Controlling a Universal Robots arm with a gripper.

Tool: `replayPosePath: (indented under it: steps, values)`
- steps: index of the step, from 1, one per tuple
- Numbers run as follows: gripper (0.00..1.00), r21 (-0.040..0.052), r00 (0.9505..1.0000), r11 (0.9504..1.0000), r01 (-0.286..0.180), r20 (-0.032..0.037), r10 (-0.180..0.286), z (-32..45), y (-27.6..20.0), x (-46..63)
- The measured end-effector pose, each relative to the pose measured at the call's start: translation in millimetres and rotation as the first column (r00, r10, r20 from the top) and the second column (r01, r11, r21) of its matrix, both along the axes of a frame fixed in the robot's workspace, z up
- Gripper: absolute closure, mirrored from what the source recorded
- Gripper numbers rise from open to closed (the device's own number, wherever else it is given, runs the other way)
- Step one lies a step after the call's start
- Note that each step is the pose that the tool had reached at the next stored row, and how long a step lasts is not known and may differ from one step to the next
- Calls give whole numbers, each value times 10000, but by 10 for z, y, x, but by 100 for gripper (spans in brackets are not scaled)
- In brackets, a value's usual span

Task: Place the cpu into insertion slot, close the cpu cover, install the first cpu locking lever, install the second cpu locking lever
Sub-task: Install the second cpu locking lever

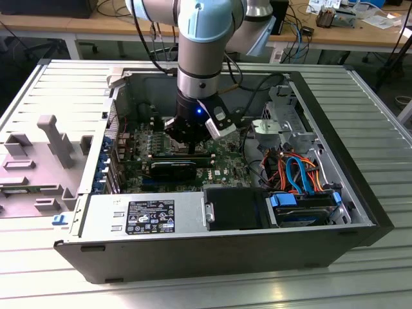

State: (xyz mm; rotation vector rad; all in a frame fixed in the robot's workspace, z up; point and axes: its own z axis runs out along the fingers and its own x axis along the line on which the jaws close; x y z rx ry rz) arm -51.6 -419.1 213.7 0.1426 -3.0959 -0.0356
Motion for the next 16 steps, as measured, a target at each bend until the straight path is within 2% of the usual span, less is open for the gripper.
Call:
replayPosePath:
  steps: [2,4,8,10,13,16]
  values:
    - [89,54,10000,10000,1,8,-1,-2,-24,-36]
    - [89,142,10000,9999,-3,16,3,-4,-69,-97]
    - [89,268,10000,9996,-9,23,8,-5,-117,-166]
    - [89,343,10000,9994,-24,35,23,-5,-121,-217]
    - [89,408,10000,9992,-29,67,26,-4,-121,-287]
    - [89,549,9999,9985,-32,122,25,-5,-121,-405]
